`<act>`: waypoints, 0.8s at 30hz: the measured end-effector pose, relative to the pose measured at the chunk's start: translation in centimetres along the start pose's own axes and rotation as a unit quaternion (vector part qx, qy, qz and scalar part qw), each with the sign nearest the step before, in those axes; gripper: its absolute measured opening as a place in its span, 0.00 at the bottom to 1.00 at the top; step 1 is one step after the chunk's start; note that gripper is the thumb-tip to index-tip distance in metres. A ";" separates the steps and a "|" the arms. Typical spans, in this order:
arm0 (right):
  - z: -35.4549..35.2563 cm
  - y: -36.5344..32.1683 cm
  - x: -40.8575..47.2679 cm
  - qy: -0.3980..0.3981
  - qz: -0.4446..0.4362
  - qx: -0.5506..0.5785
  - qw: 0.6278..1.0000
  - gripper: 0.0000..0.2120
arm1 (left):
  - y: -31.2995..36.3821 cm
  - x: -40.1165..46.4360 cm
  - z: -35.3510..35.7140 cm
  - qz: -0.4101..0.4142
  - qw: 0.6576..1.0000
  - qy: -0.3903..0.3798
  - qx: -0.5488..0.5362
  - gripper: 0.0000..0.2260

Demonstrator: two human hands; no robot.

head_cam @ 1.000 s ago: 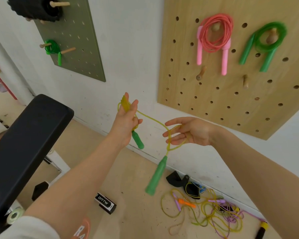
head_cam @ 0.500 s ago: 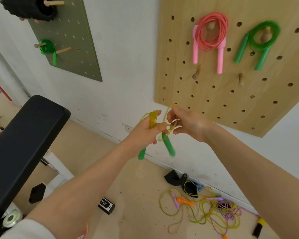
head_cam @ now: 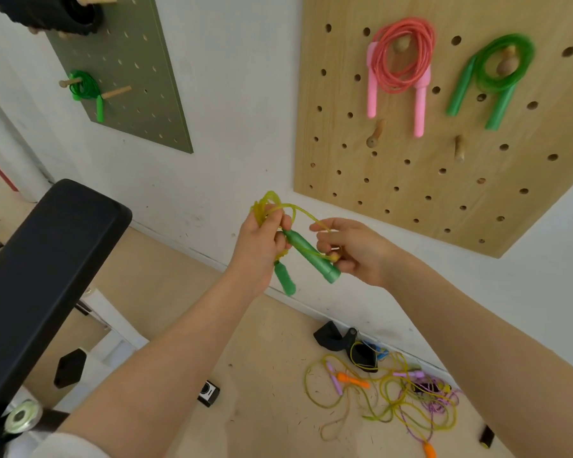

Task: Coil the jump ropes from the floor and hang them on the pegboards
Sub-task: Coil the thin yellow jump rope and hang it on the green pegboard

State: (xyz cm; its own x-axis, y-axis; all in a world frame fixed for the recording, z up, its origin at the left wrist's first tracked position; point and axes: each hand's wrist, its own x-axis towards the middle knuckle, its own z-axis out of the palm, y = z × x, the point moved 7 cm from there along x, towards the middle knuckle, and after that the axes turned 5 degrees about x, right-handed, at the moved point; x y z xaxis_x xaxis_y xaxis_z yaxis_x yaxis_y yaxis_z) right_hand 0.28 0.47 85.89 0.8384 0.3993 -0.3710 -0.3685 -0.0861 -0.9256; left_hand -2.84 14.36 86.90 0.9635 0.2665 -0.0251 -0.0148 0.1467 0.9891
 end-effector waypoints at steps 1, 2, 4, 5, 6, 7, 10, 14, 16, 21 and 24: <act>0.2 0.3 0.0 0.001 0.010 -0.033 0.999 0.08 | 0.1 0.0 0.1 0.008 1.000 0.006 -0.008 0.09; 0.1 0.3 0.0 0.023 0.012 -0.084 0.996 0.09 | 0.2 0.0 0.1 0.012 1.000 0.017 -0.021 0.09; -0.9 0.1 0.0 0.094 0.006 -0.205 0.974 0.09 | 0.1 0.2 0.0 0.012 0.997 0.028 -0.069 0.10; -1.1 0.3 0.0 0.110 0.019 -0.233 0.966 0.11 | 0.0 0.3 -0.1 0.009 0.996 0.025 -0.090 0.10; -1.1 0.9 -0.1 0.103 0.046 -0.219 0.969 0.13 | -0.1 0.3 0.0 0.005 0.995 0.018 -0.102 0.10; -0.7 1.6 -0.1 0.080 0.076 -0.152 0.982 0.15 | -0.2 0.3 0.1 0.002 0.994 0.010 -0.108 0.11; 0.0 1.3 0.0 0.038 0.032 0.082 0.995 0.15 | -0.5 0.3 0.2 -0.026 0.992 0.004 -0.125 0.12; -1.0 -0.2 -0.2 -0.023 -0.100 0.090 0.991 0.15 | -1.9 1.3 -1.3 -0.122 0.977 0.037 -0.171 0.13; -1.5 -0.6 -1.0 -0.076 -0.134 -0.019 0.988 0.18 | -2.2 1.5 -1.3 -0.193 0.957 -0.032 -0.213 0.13; -4.4 -1.8 -2.0 -0.106 -0.102 -0.315 0.938 0.19 | -2.1 0.9 -2.6 -0.244 0.946 -0.181 0.112 0.10; -6.2 -3.1 -1.6 -0.034 -0.118 -0.227 0.966 0.10 | -1.4 0.5 -2.8 -0.156 0.867 -0.265 0.393 0.09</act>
State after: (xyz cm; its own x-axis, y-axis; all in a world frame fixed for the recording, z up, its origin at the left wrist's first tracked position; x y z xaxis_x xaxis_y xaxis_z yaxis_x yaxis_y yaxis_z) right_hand 2.55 -5.52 88.90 0.8437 0.5140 -0.1548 0.0555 -0.3705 -0.9272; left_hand -3.10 16.92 85.09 0.8784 -0.1746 -0.4449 0.2547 -0.6166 0.7450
